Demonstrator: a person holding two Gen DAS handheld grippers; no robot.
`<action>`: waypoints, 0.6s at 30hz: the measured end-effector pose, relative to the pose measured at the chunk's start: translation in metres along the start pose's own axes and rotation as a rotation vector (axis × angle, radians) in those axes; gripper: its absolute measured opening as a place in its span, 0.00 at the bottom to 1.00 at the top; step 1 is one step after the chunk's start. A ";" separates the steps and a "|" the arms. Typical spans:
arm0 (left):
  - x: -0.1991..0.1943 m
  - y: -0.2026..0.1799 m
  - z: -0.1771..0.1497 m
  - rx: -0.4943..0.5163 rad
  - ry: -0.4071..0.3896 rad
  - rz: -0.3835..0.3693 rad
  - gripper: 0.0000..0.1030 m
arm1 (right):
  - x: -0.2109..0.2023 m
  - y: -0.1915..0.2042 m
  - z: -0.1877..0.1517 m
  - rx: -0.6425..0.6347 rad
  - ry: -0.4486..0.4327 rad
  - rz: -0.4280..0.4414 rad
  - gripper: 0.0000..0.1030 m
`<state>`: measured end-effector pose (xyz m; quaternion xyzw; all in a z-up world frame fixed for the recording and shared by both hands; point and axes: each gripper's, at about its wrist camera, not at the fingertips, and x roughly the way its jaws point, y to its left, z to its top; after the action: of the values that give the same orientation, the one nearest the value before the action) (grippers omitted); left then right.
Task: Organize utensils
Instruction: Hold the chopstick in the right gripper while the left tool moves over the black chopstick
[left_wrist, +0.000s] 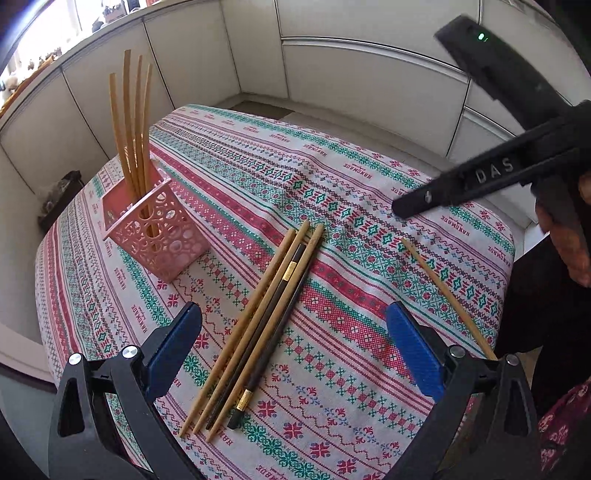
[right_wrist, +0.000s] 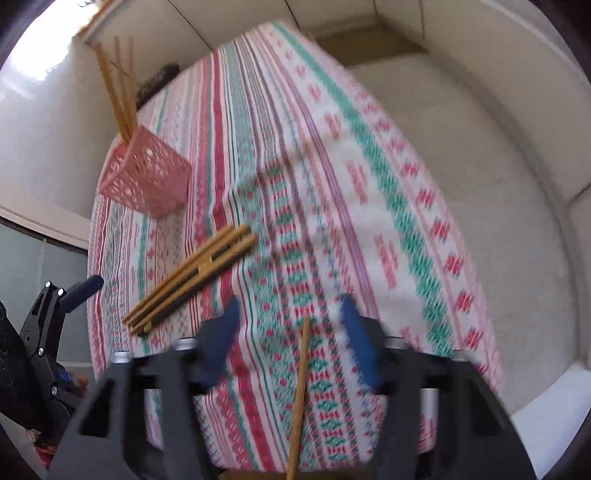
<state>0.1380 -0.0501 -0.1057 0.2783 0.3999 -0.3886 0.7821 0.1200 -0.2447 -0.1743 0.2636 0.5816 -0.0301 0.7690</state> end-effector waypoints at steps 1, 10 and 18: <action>0.000 -0.002 0.002 0.006 0.001 0.004 0.93 | 0.007 -0.002 -0.003 0.009 0.030 -0.003 0.74; -0.017 0.000 0.004 -0.009 -0.046 0.021 0.93 | 0.037 0.024 -0.027 -0.084 0.070 -0.183 0.40; -0.032 0.004 -0.001 -0.021 -0.065 0.051 0.93 | 0.046 0.050 -0.049 -0.227 -0.046 -0.341 0.06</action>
<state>0.1287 -0.0343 -0.0787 0.2675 0.3710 -0.3731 0.8072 0.1096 -0.1680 -0.2062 0.0723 0.5997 -0.0999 0.7906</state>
